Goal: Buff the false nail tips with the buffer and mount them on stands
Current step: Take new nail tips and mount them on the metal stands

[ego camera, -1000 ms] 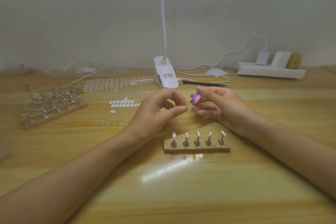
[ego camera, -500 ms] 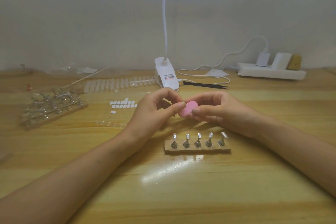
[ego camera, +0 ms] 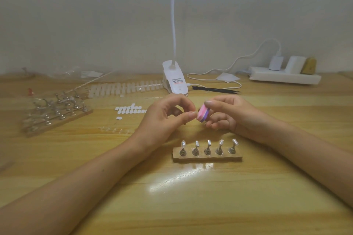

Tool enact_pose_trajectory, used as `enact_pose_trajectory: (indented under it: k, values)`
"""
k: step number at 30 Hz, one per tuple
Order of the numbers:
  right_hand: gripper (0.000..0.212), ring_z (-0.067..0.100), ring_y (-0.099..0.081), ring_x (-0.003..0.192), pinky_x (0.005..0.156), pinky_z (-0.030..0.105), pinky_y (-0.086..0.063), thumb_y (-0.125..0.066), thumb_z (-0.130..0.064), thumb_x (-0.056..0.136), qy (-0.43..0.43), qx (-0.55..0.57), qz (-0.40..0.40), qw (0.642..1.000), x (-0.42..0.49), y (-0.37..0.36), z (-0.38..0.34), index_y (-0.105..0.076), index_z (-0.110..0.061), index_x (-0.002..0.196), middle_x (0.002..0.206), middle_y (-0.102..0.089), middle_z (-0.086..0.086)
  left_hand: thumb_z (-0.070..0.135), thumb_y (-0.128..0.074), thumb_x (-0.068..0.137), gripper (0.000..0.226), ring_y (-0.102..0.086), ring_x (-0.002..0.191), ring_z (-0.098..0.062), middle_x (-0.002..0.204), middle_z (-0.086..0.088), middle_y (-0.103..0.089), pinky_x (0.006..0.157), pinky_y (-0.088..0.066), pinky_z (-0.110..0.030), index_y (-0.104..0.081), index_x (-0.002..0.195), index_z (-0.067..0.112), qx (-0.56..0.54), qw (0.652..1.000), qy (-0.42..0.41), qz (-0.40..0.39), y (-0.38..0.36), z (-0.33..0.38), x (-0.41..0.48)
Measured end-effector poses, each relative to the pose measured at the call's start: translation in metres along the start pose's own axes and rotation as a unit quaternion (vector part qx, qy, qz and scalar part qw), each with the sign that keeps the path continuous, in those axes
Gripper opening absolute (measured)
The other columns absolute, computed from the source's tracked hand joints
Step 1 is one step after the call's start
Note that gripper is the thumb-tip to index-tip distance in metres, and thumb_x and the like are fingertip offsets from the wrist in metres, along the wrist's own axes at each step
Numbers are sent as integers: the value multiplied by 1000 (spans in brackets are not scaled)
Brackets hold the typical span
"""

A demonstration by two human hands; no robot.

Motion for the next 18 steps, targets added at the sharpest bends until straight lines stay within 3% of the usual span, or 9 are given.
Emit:
enact_pose_trajectory:
  k: [3, 6, 10, 14, 18]
  values:
    - [32, 16, -72, 65, 58, 18, -57, -70, -31, 79, -8, -13, -11, 1000, 1, -1, -1, -71, -3, 94, 88, -73, 18, 16, -70, 89, 10, -53, 65, -5, 82, 10, -62, 57, -40, -16, -65, 81, 18, -21, 1000, 11, 19, 3, -1, 0]
    - [31, 16, -72, 66, 59, 19, -57, -71, -32, 79, -3, -54, -38, 998, -1, -7, 1, -69, -4, 93, 91, -73, 20, 16, -70, 89, 10, -53, 63, -4, 76, 15, -61, 58, -40, -12, -64, 80, 17, -7, 1000, 12, 13, 3, -2, 1]
    - [34, 13, -70, 65, 58, 18, -57, -67, -30, 81, 30, -5, 14, 999, 0, -1, 0, -69, 0, 97, 85, -75, 12, 17, -70, 89, 12, -52, 63, -2, 74, 17, -60, 58, -39, -10, -64, 79, 20, -13, 1000, 11, 9, 2, -2, 1]
    - [26, 17, -72, 69, 59, 22, -57, -69, -30, 85, 25, -68, -37, 997, -2, -11, 2, -72, -6, 93, 90, -74, 19, 16, -70, 89, 12, -52, 63, -2, 75, 16, -60, 58, -39, -10, -64, 79, 19, -12, 1000, 7, 18, 3, -3, 1]
    - [33, 11, -69, 67, 53, 17, -53, -67, -33, 84, 46, -28, 22, 998, -1, -2, 0, -71, -4, 97, 93, -75, 14, 19, -70, 88, 12, -52, 63, -2, 76, 15, -60, 57, -39, -11, -65, 78, 22, -16, 1000, 10, 18, 3, -3, 1]
Point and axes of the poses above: each hand's wrist, its own x-axis towards the middle knuckle, its own y-axis out of the back of the hand, z = x × y, the point moved 4 cm from there along x, towards the middle knuckle
